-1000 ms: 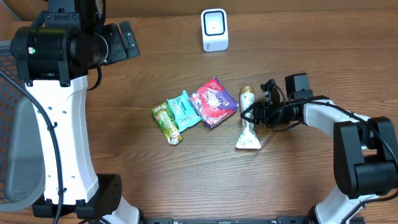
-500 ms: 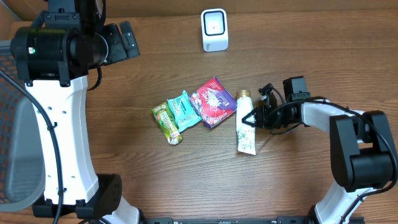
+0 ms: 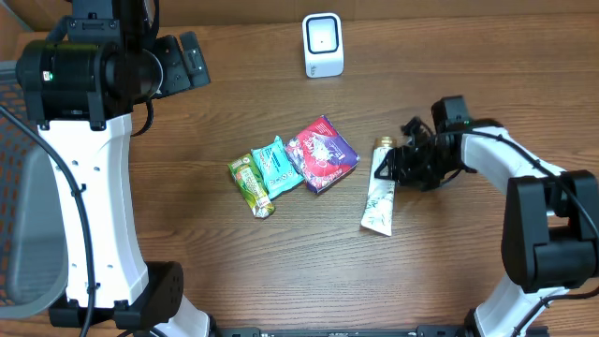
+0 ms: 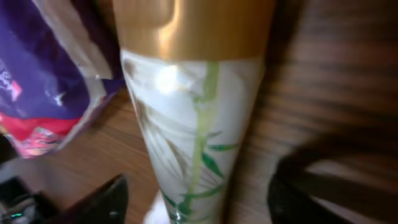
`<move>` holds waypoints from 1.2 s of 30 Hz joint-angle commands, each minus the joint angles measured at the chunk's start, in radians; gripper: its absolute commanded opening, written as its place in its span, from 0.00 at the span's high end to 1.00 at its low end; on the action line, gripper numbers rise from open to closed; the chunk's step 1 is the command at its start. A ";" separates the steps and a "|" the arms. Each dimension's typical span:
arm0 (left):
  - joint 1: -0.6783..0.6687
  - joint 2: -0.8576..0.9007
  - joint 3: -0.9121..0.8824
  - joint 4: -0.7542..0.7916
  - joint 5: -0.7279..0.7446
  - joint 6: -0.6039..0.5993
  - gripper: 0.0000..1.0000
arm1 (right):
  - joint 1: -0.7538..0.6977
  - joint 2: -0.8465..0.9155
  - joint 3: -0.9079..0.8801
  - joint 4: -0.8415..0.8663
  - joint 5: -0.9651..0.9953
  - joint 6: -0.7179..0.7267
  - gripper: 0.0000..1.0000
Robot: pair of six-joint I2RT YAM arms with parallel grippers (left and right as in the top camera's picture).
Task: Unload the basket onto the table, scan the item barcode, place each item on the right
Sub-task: 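Grasp the white conditioner tube with the right gripper and lift it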
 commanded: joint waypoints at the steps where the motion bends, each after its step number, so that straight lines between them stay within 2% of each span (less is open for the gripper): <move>1: 0.000 -0.002 -0.002 -0.002 0.008 -0.011 0.00 | -0.006 -0.036 0.056 -0.041 0.209 0.021 0.23; 5: 0.000 -0.002 -0.002 -0.002 0.008 -0.011 0.00 | 0.000 -0.036 0.152 -0.148 0.292 0.044 0.23; 8: 0.000 -0.002 -0.002 -0.002 0.008 -0.011 0.00 | 0.053 -0.039 0.272 -0.262 0.409 0.101 0.24; 12: 0.000 -0.002 -0.002 -0.002 0.008 -0.011 0.00 | 0.155 -0.039 0.342 -0.334 0.566 0.215 0.30; 16: 0.000 -0.002 -0.002 -0.002 0.008 -0.011 0.01 | 0.272 -0.038 0.333 -0.354 0.663 0.355 0.33; 22: 0.000 -0.002 -0.002 -0.002 0.008 -0.011 0.00 | 0.404 -0.038 0.289 -0.351 0.743 0.487 0.32; 25: 0.000 -0.002 -0.002 -0.002 0.008 -0.011 0.01 | 0.454 -0.038 0.257 -0.348 0.811 0.543 0.27; 31: 0.000 -0.002 -0.002 -0.002 0.008 -0.011 0.00 | 0.520 -0.036 0.213 -0.318 0.905 0.568 0.20; 36: 0.000 -0.002 -0.002 -0.002 0.008 -0.011 0.00 | 0.547 -0.011 0.195 -0.280 0.929 0.568 0.20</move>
